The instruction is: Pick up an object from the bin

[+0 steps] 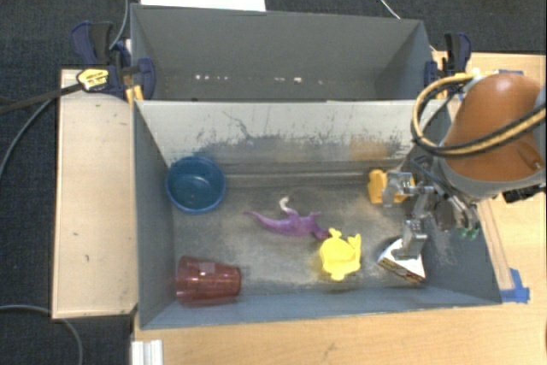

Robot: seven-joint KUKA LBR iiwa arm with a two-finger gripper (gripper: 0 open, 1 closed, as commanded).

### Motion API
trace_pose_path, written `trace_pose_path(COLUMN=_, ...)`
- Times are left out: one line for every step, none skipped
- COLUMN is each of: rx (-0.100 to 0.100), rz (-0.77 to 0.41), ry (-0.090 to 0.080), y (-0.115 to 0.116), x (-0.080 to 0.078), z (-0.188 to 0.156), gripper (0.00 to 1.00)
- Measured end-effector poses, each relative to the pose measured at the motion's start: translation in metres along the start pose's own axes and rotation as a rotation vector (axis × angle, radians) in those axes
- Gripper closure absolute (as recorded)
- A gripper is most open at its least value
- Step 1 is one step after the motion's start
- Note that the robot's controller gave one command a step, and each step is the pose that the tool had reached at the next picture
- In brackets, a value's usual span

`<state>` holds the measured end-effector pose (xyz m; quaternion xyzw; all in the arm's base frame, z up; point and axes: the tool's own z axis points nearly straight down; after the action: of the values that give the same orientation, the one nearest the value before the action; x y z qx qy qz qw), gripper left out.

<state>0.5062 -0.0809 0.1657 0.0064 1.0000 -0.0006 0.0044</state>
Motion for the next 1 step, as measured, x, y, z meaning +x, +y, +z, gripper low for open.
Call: trace_pose_path(rx=-0.001, rz=0.028, ry=0.001, y=0.0178, x=-0.0035, z=0.0603, gripper=0.0)
